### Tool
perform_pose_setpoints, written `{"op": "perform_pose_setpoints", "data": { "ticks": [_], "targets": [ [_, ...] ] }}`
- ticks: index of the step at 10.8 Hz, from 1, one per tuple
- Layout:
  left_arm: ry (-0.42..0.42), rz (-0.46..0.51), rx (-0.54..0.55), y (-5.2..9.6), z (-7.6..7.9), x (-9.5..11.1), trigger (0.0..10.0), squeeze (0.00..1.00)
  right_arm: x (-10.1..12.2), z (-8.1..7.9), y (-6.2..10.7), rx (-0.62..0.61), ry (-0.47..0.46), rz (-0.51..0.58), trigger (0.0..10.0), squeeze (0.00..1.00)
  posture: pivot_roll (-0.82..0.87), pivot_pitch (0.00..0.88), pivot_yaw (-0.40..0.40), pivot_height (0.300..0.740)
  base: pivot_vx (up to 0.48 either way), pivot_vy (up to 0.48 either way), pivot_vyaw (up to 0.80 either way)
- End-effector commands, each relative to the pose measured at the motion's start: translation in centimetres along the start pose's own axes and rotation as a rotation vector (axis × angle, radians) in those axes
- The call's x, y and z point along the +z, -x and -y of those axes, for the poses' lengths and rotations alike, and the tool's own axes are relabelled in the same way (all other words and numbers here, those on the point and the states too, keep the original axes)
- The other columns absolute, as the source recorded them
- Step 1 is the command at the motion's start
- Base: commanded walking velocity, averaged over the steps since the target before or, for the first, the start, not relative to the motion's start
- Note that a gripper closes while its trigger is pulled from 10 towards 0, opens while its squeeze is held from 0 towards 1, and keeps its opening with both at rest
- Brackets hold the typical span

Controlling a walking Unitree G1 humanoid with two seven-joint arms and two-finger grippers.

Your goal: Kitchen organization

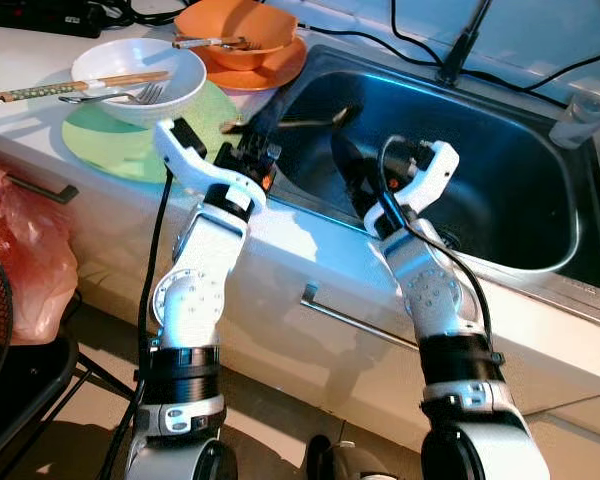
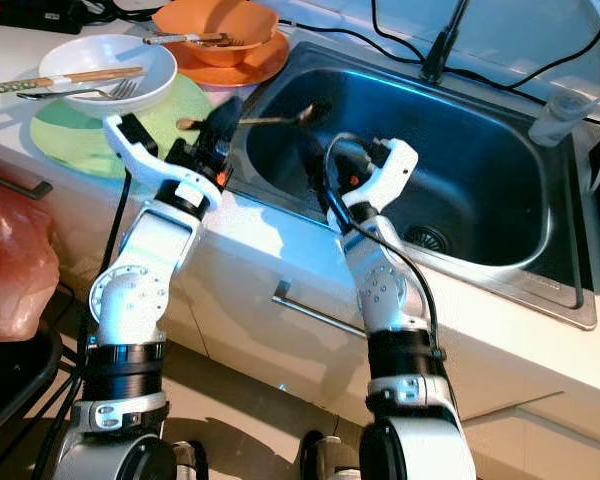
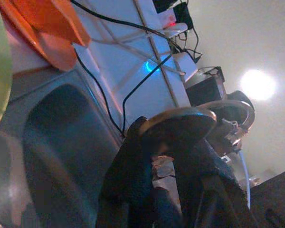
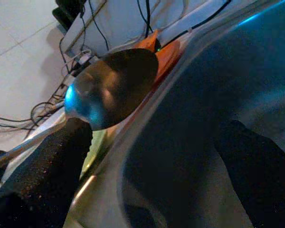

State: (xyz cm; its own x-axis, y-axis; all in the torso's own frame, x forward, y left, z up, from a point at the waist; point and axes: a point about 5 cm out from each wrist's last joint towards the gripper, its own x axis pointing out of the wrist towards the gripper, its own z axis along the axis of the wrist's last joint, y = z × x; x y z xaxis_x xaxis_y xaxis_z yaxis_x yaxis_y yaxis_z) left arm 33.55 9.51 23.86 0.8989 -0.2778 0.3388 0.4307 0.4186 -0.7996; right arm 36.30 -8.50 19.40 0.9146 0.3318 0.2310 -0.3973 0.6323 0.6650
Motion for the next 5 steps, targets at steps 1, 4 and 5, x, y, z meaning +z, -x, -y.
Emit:
{"op": "perform_pose_setpoints", "data": {
  "ticks": [1,4,5],
  "targets": [
    [0.065,-0.023,0.010,0.0,0.4,-1.9,0.0,0.00,0.1,-1.5,-0.9,0.056,-0.071,0.031,10.0,0.00,0.01,0.159,-0.098,0.740,0.000,0.000,0.00],
    [0.060,-0.027,0.006,-0.1,0.4,-1.9,0.0,0.00,-0.6,-2.1,-1.3,0.091,-0.144,0.007,10.0,0.00,0.01,0.163,-0.095,0.740,0.000,0.000,0.00],
    [0.060,-0.028,0.002,-0.3,0.5,-1.9,0.0,0.00,-1.0,-2.2,-1.4,0.094,-0.167,-0.009,10.0,0.00,0.01,0.163,-0.095,0.740,0.000,0.000,0.00]
  ]
}}
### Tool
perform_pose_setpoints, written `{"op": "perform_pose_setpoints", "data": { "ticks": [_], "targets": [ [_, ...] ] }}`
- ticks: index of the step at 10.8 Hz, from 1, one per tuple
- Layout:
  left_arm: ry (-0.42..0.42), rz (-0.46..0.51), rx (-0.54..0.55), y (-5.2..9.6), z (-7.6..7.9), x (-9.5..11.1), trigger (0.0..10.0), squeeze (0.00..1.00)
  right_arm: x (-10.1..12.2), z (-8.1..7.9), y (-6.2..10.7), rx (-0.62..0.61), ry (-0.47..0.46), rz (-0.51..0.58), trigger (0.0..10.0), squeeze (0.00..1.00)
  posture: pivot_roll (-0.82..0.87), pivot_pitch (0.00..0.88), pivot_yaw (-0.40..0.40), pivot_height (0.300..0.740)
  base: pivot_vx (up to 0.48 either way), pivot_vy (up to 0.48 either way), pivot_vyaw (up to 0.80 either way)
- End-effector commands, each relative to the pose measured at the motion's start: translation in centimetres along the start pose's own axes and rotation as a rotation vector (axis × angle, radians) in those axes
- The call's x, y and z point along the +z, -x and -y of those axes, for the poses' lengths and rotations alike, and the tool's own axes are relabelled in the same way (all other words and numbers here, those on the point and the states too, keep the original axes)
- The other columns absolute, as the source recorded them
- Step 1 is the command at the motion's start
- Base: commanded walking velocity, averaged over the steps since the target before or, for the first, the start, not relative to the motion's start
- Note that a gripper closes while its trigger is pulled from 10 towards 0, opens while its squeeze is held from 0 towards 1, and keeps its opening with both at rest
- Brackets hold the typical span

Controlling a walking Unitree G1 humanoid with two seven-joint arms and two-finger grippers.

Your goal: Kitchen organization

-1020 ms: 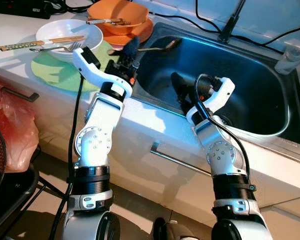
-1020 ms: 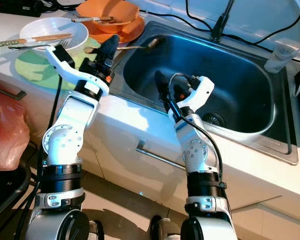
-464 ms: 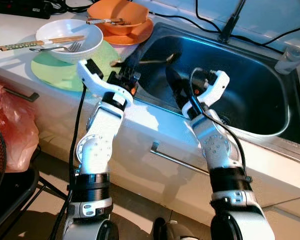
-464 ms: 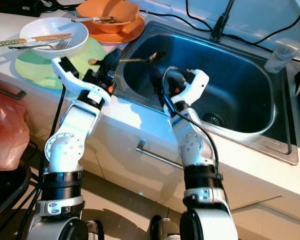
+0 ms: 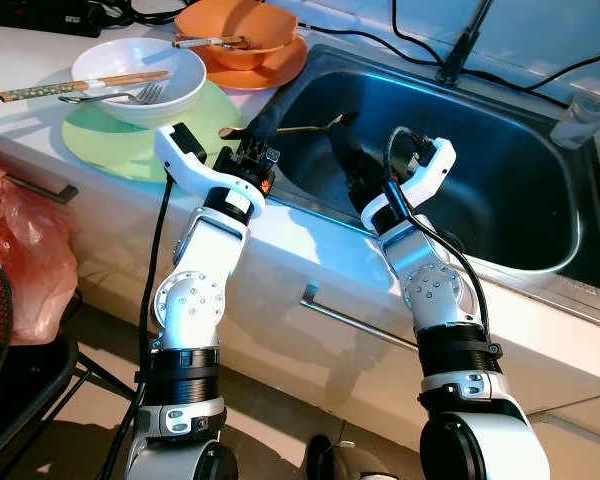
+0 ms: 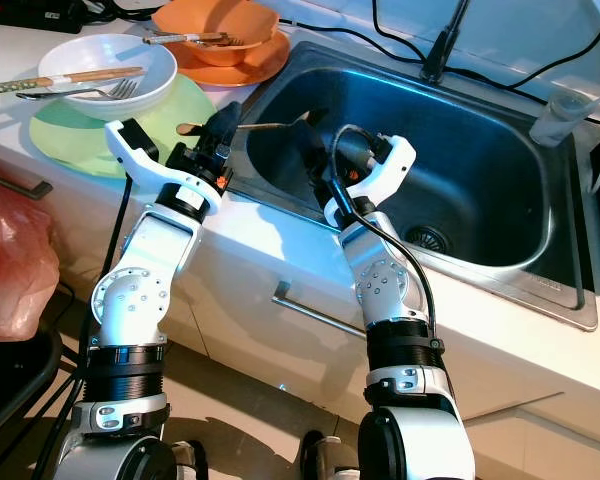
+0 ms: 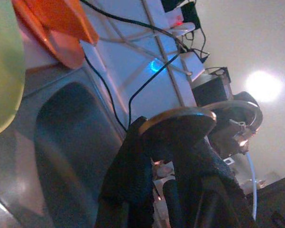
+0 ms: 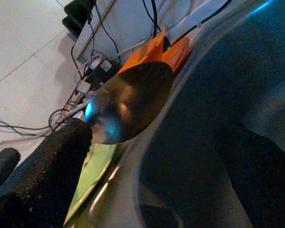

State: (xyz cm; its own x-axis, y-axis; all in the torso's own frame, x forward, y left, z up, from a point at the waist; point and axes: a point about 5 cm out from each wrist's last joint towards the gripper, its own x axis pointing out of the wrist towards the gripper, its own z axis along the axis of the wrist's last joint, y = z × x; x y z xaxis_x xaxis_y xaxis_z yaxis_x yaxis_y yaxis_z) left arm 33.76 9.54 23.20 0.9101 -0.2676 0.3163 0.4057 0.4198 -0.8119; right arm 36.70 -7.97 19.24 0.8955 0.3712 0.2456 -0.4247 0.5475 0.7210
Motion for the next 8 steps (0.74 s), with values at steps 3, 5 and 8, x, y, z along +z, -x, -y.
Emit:
{"op": "perform_pose_setpoints", "data": {
  "ticks": [3,5,8],
  "targets": [
    [0.067,-0.037,-0.045,-0.8,1.7,-2.2,0.0,0.00,-1.7,-2.8,-1.5,0.092,-0.083,-0.022,10.0,1.00,0.00,0.162,-0.095,0.740,0.000,0.000,0.00],
    [0.051,-0.033,-0.049,-1.0,1.5,-1.9,0.0,0.00,-1.6,-2.5,-1.4,0.084,-0.067,-0.024,10.0,1.00,0.00,0.161,-0.094,0.740,0.000,0.000,0.00],
    [0.005,0.017,-0.039,-1.6,0.6,0.0,0.0,0.00,-1.1,-2.3,-0.4,0.092,-0.233,-0.016,10.0,1.00,0.00,0.155,-0.094,0.740,0.000,0.000,0.00]
  ]
}}
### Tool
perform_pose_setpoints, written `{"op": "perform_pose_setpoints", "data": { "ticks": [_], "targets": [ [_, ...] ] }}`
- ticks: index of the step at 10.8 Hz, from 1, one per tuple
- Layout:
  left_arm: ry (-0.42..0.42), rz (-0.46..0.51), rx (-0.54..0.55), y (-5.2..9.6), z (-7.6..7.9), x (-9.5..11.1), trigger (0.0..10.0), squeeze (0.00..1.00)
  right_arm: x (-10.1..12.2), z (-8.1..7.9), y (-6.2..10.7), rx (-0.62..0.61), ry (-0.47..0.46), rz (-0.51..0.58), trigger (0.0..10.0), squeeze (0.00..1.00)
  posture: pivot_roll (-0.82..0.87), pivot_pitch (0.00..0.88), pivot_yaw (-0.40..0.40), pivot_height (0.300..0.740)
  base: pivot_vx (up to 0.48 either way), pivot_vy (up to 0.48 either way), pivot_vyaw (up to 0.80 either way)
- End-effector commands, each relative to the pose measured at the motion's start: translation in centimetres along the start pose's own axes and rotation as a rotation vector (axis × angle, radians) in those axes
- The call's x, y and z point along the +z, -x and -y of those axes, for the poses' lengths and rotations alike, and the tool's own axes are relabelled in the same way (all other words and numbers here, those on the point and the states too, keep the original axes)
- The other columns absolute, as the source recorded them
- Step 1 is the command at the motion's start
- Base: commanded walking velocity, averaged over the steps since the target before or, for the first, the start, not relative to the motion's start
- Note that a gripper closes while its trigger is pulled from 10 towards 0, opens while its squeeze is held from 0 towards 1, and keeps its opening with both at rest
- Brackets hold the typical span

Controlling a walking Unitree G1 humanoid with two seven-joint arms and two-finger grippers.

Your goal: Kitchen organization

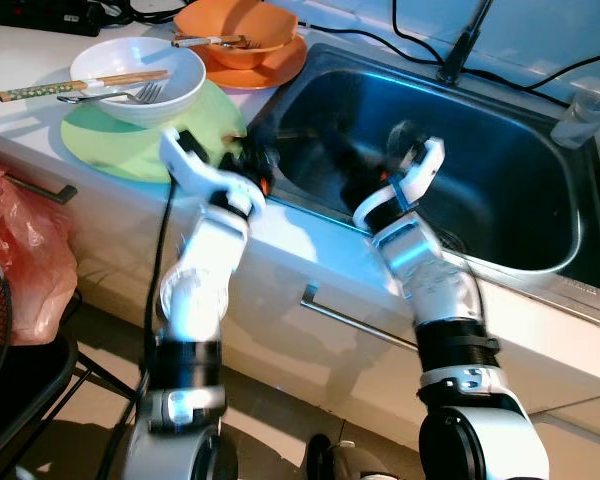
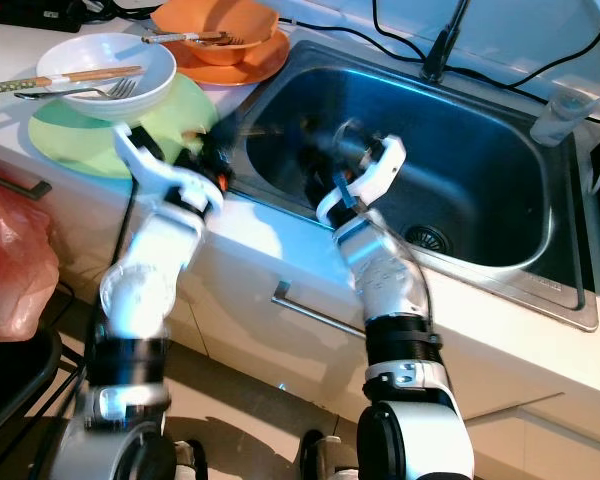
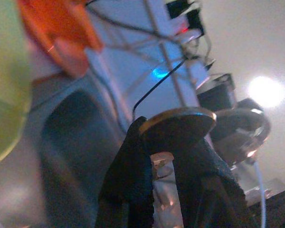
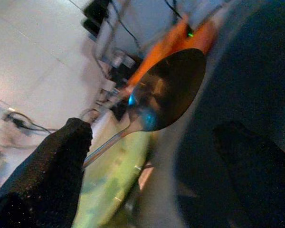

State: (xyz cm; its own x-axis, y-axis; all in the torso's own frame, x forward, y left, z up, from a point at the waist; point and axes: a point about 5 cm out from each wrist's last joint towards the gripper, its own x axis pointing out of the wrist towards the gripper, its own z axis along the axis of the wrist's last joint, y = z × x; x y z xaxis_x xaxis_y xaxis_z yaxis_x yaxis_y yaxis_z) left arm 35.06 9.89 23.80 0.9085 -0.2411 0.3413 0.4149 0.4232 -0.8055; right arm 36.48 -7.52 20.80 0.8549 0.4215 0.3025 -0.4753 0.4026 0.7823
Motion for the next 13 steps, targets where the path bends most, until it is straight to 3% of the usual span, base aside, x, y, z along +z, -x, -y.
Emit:
{"op": "perform_pose_setpoints", "data": {
  "ticks": [1,2,3,4,7,13],
  "targets": [
    [-0.003,-0.001,-0.028,-0.4,0.7,-0.3,0.0,0.00,-1.8,-0.6,0.3,0.010,-0.086,-0.007,10.0,1.00,0.00,0.153,-0.096,0.740,0.000,0.000,0.00],
    [-0.022,0.025,-0.024,-0.6,0.5,0.5,0.0,0.00,-1.4,0.0,1.6,0.013,-0.011,-0.034,10.0,0.94,0.00,0.153,-0.094,0.740,0.000,0.000,0.00],
    [-0.028,0.032,-0.022,-0.7,0.3,0.9,0.0,0.00,-0.7,0.8,2.8,-0.015,-0.031,-0.032,10.0,0.29,-0.01,0.152,-0.091,0.740,0.000,0.000,0.00],
    [-0.027,0.030,-0.022,-0.8,0.2,0.9,0.0,0.00,-0.6,0.8,3.1,-0.022,-0.053,-0.032,10.0,0.03,-0.01,0.152,-0.088,0.740,0.000,0.000,0.00],
    [-0.008,0.011,-0.033,-0.9,0.6,-0.1,0.0,0.00,-1.4,-0.2,2.8,0.002,-0.079,-0.046,10.0,0.00,-0.01,0.152,-0.089,0.740,0.000,0.000,0.00],
    [0.041,-0.045,-0.063,-1.1,1.8,-2.4,0.0,0.00,-2.8,-2.2,-0.3,0.060,-0.149,-0.062,10.0,0.00,0.00,0.160,-0.087,0.740,0.000,0.000,0.00]
  ]
}}
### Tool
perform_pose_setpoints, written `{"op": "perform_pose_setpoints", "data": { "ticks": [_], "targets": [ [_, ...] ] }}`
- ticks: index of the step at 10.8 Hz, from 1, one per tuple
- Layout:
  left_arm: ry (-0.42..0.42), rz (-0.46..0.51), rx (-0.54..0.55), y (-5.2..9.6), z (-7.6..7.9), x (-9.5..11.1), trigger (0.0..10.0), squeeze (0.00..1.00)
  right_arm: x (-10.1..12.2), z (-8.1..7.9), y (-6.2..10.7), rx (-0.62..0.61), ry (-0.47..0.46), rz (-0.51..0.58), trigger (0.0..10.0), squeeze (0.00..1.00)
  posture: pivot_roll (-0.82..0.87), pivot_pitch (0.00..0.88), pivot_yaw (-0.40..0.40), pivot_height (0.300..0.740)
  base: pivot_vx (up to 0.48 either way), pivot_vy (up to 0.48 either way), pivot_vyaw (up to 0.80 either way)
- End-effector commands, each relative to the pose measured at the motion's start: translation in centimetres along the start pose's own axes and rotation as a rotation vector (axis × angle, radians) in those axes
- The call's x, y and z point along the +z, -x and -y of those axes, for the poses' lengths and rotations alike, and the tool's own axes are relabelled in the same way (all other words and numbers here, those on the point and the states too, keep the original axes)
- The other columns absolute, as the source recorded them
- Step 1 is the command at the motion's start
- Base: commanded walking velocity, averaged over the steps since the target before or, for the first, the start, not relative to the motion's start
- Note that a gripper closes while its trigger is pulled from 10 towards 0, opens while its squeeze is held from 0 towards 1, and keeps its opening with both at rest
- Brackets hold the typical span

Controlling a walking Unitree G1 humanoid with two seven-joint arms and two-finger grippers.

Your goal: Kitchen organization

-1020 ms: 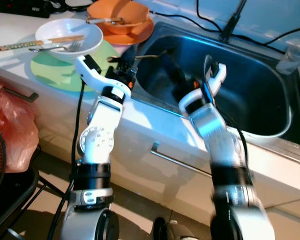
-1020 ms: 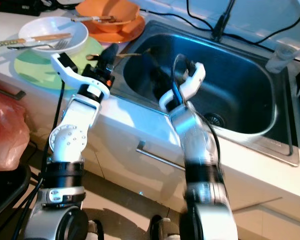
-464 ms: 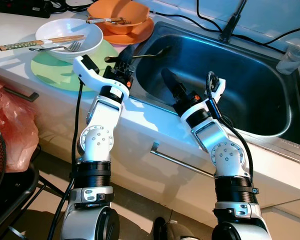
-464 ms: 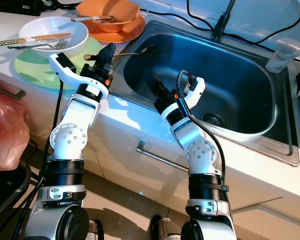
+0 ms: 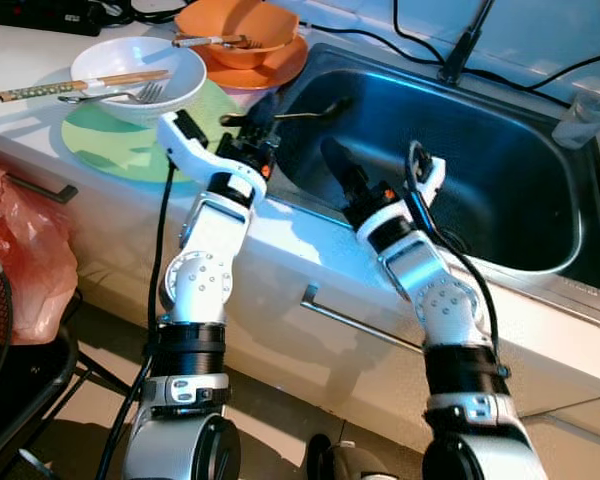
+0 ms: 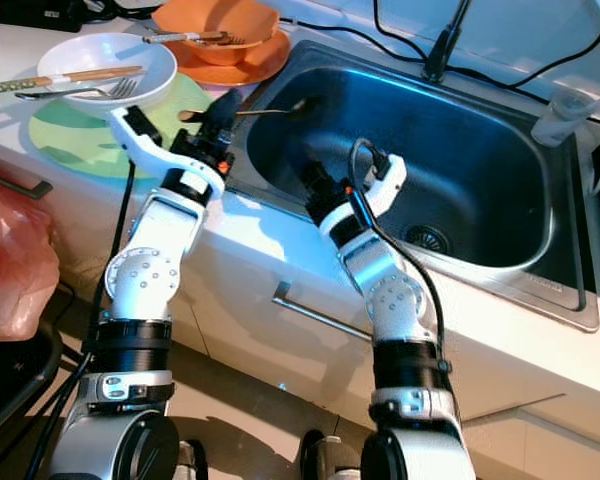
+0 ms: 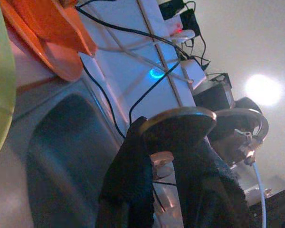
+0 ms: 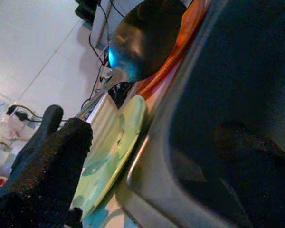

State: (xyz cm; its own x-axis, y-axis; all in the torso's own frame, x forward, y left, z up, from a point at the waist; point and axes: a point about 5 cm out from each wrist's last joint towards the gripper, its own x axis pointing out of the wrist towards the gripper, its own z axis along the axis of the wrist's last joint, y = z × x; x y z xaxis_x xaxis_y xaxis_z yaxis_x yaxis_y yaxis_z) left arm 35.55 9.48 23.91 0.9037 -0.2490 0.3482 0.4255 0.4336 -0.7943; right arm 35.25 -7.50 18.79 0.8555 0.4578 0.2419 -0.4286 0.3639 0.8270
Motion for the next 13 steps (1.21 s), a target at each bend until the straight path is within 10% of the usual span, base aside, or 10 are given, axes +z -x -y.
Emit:
{"op": "perform_pose_setpoints", "data": {
  "ticks": [1,13],
  "targets": [
    [0.055,-0.040,-0.057,-0.6,1.9,-2.1,0.0,0.00,-1.6,-3.3,-2.3,0.103,-0.071,-0.006,10.0,0.00,0.00,0.160,-0.087,0.740,0.000,0.000,0.00],
    [0.082,-0.058,-0.057,-0.7,2.4,-2.7,0.0,0.00,-2.2,-5.1,-6.1,0.169,-0.066,-0.008,10.0,0.00,0.02,0.181,-0.089,0.740,0.000,0.000,0.00]
  ]
}}
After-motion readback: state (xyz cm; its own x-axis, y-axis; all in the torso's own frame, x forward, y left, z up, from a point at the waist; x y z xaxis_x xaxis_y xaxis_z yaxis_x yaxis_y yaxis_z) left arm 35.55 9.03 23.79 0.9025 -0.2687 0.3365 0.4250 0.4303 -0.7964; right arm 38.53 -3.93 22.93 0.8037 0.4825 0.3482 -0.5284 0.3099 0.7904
